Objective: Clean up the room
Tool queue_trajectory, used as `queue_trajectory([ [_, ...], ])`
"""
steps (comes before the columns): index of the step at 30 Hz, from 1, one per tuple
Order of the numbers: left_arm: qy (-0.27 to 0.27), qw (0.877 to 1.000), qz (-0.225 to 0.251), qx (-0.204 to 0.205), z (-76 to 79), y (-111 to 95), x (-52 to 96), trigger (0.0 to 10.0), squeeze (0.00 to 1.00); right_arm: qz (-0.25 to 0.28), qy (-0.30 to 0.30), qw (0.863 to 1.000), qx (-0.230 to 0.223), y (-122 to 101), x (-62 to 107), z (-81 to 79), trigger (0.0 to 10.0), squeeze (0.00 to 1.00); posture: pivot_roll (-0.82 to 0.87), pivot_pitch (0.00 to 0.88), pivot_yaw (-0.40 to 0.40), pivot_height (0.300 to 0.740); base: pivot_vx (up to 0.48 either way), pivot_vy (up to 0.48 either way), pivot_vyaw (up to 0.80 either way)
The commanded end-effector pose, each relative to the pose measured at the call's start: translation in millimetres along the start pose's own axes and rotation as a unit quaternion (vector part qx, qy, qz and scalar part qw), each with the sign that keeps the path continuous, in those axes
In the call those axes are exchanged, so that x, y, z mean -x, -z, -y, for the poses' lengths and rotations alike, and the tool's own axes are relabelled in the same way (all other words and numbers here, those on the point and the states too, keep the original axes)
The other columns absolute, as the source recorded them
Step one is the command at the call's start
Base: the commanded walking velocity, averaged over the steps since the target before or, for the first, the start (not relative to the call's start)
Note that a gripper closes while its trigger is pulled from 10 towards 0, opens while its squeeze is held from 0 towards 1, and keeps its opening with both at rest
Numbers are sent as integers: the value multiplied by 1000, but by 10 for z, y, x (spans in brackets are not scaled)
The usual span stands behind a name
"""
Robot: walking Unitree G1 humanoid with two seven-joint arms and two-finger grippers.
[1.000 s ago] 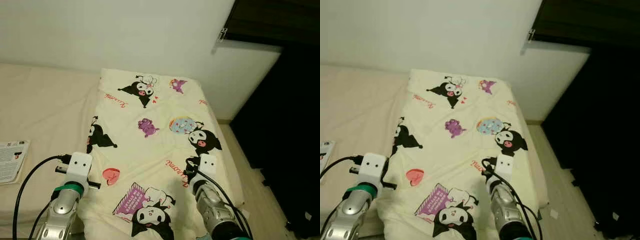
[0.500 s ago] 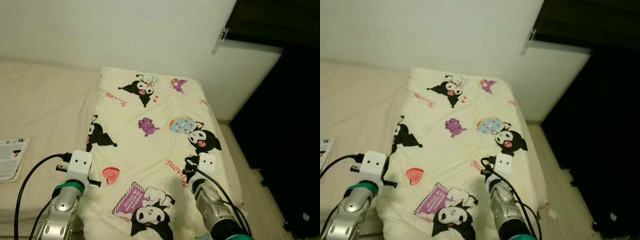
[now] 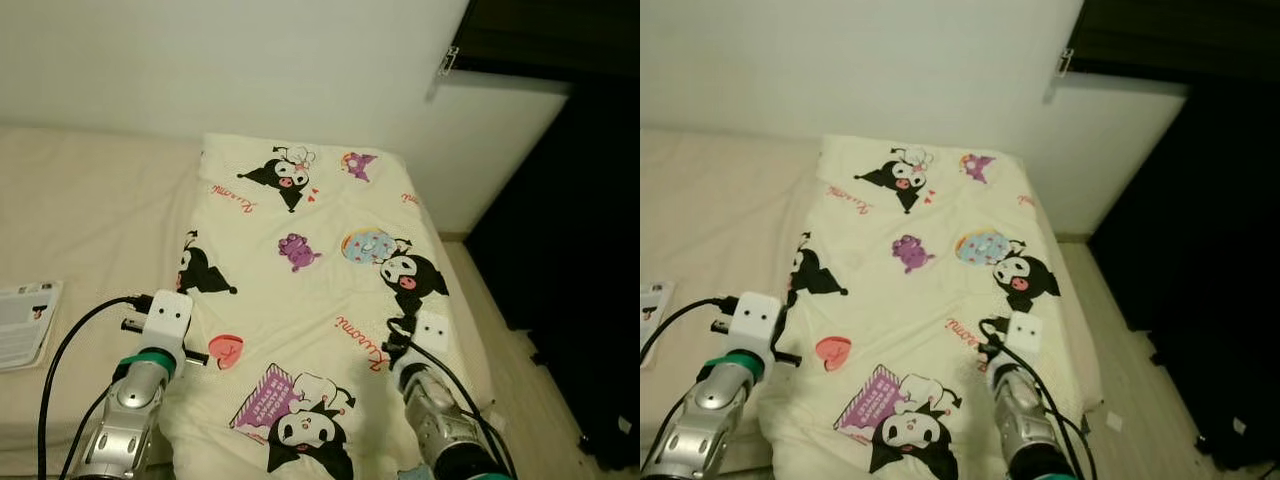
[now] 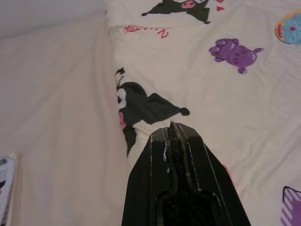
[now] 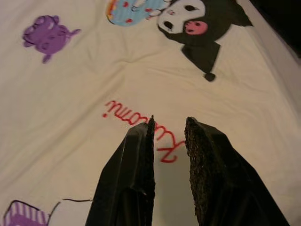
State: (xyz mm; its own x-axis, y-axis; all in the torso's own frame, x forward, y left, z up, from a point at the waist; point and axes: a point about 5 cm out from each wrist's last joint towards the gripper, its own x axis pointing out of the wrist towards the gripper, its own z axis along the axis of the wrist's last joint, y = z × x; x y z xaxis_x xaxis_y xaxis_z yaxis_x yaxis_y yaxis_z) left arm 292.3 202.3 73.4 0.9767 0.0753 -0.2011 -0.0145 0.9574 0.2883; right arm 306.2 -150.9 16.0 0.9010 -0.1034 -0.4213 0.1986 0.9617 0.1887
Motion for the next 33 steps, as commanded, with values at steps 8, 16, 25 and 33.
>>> queue_trajectory([
  [8, 10, 1000, -17, 5, 115, 99, 39, 10000, 0, -4, 13, 1000, 4, 19, 11, 123, 10000, 0, 200, 0, -97, 740, 0, 0, 0],
  [16, -18, 1000, -18, 9, 13, 125, 74, 10000, 0, -13, -13, 1000, 13, -5, -25, -17, 10000, 0, 241, 0, -154, 740, 0, 0, 0],
  [25, -17, 1000, -20, 6, 6, 142, 103, 10000, 0, -12, -19, 1000, 11, -30, -38, -61, 10000, 0, 234, 0, -140, 740, 0, 0, 0],
  [33, -17, 999, -31, 12, 45, 224, 170, 10000, 0, -18, -13, 1000, 20, 73, 13, 43, 10000, 0, 212, 0, -138, 740, 0, 0, 0],
])
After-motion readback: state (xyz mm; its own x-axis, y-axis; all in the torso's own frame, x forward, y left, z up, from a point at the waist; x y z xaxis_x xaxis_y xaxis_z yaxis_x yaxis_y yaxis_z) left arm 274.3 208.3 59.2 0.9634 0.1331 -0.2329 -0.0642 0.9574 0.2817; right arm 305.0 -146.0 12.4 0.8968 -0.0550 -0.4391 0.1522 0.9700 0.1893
